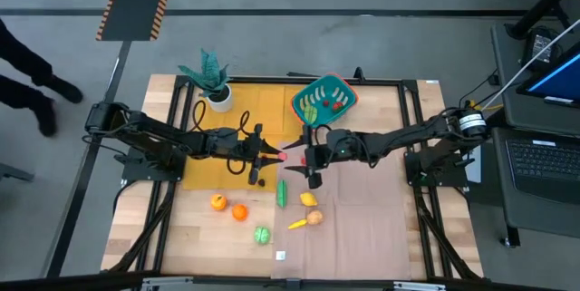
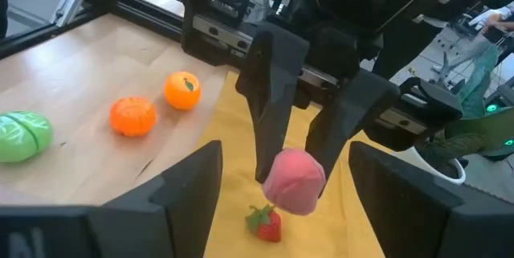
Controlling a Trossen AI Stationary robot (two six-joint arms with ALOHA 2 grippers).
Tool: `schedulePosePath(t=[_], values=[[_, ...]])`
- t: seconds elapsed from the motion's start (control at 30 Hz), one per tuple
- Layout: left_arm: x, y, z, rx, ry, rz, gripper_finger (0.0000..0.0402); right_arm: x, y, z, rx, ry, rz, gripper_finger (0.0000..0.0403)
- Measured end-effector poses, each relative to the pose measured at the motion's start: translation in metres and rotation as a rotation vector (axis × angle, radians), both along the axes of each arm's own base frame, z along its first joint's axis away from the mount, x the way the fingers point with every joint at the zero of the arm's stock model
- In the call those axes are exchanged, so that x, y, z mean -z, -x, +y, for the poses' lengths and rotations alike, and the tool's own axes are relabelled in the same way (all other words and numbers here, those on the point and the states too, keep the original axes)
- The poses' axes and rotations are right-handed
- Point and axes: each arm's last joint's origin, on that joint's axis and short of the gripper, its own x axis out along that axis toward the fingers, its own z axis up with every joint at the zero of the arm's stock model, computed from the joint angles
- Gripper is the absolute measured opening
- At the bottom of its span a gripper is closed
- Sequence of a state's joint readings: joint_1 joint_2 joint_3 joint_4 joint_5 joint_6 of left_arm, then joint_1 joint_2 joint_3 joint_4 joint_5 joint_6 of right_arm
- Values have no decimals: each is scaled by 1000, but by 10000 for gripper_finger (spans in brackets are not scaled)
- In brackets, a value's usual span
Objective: Pick and placing Produce into tupperware
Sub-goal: Put the peach into the basket
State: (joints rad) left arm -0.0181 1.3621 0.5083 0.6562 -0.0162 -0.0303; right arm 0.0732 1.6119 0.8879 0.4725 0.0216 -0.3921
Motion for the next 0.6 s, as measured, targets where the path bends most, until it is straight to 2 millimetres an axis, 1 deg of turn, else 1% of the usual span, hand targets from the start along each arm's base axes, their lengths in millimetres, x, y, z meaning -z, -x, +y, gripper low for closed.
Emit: schedulePosePath(t=[0.13, 0.3, 0.4, 0.6], values=[[0, 0, 0, 2, -8, 0, 76, 0, 0, 0, 5, -21, 0, 261], [0, 0, 0, 2, -8, 0, 87, 1, 0, 0, 6, -21, 14, 218], [0, 0, 0, 2, -9, 0, 88, 1, 0, 0, 6, -21, 17, 193], [0, 0, 0, 2, -8, 1, 76, 3, 0, 0, 7, -23, 24, 169]])
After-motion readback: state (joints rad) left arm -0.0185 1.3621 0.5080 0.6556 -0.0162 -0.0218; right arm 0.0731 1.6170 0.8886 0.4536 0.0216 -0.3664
